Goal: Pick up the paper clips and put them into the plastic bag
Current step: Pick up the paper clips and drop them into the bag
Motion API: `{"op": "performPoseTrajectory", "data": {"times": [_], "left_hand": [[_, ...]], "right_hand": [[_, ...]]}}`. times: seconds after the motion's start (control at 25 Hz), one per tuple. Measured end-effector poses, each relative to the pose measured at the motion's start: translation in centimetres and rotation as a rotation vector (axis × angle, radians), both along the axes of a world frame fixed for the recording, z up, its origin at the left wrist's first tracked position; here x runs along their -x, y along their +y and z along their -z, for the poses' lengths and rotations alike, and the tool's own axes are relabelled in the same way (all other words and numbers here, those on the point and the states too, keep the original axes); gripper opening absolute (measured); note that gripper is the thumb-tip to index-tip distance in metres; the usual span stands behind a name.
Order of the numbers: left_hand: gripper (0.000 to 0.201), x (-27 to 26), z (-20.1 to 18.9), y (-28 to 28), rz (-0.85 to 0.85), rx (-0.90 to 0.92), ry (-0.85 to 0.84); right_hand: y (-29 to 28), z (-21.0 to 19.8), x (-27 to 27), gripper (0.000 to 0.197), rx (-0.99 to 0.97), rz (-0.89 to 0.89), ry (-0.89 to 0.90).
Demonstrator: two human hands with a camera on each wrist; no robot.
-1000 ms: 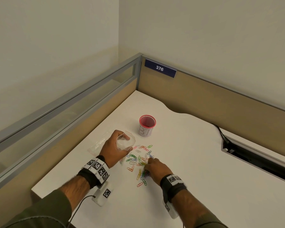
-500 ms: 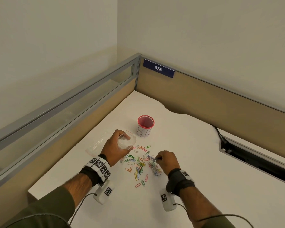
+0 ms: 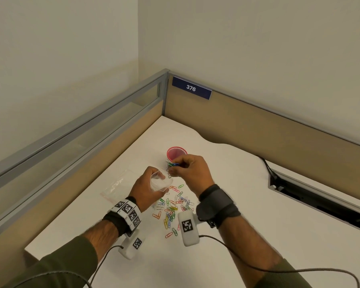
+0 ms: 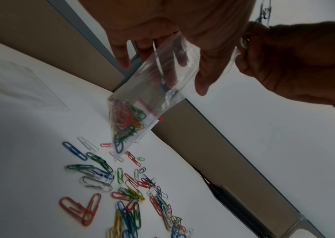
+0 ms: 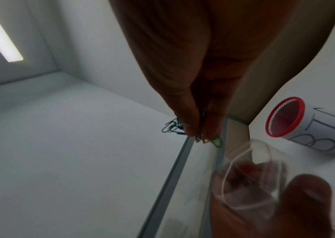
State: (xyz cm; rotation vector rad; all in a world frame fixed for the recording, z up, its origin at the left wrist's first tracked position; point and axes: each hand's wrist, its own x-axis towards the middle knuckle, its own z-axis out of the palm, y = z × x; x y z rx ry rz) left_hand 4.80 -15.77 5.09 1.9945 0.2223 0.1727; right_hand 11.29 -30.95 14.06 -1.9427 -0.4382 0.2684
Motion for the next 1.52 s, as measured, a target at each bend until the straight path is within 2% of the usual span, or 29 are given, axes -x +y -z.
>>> {"op": "performPoseTrajectory", "data": {"times": [0.24, 0.36, 0.52, 0.6, 0.72, 0.8, 0.88, 1.0, 1.12, 1.24, 1.32, 1.4, 1.52], "left_hand": [[0.051, -0.2, -0.7, -0.1, -0.001, 0.016, 0.002], [0.048, -0.2, -1.0, -0.2, 0.001, -0.018, -0.008], [0.044, 0.3, -1.1, 0.1, 0.006, 0.011, -0.02], [0.044, 0.8, -1.2, 0.7, -0.007, 0.013, -0.03], [0.044, 1.7, -1.2, 1.7, -0.038, 0.006, -0.039], [0.044, 2.3, -1.1, 2.5, -0.06, 0.01, -0.038], [0.044, 2.7, -0.8, 3.2, -0.075, 0.009, -0.036], [0.044, 3.1, -0.4, 3.8, -0.08, 0.003, -0.02], [0.043, 3.1, -0.6, 3.8, -0.082, 0.005, -0.021], [0.043, 2.9, -0.9, 3.6, -0.081, 0.004, -0.022], [0.043, 2.7, -1.0, 3.6, -0.084, 0.007, -0.025], [0.043, 2.6, -1.0, 3.7, -0.083, 0.006, -0.022], [0.043, 2.5, -1.0, 3.8, -0.087, 0.007, -0.015]], "right_hand": [[2.2, 1.2, 0.8, 0.011, 0.234, -0.088, -0.137], [2.2, 0.8, 0.9, 0.012, 0.233, -0.089, -0.191], [-0.1, 1.5, -0.7, 0.015, 0.211, 0.014, -0.206], [-3.0, 4.5, -2.4, 0.018, 0.412, 0.062, -0.182], [-7.8, 10.7, -3.2, 0.024, 0.854, 0.071, -0.022], [-9.6, 13.8, -2.0, 0.028, 0.992, 0.089, 0.107], [-9.7, 15.4, -0.8, 0.033, 1.014, 0.128, 0.172], [-7.3, 16.3, -0.2, 0.028, 0.957, 0.16, 0.187], [-4.8, 16.3, -0.3, 0.023, 0.863, 0.123, 0.148], [-4.3, 15.4, -1.4, 0.027, 0.804, 0.107, 0.057], [-4.5, 14.9, -2.1, 0.036, 0.839, 0.023, 0.012], [-4.5, 15.1, -2.1, 0.045, 0.906, -0.14, -0.02], [-4.4, 15.9, -0.9, 0.042, 0.981, -0.281, -0.103]]}}
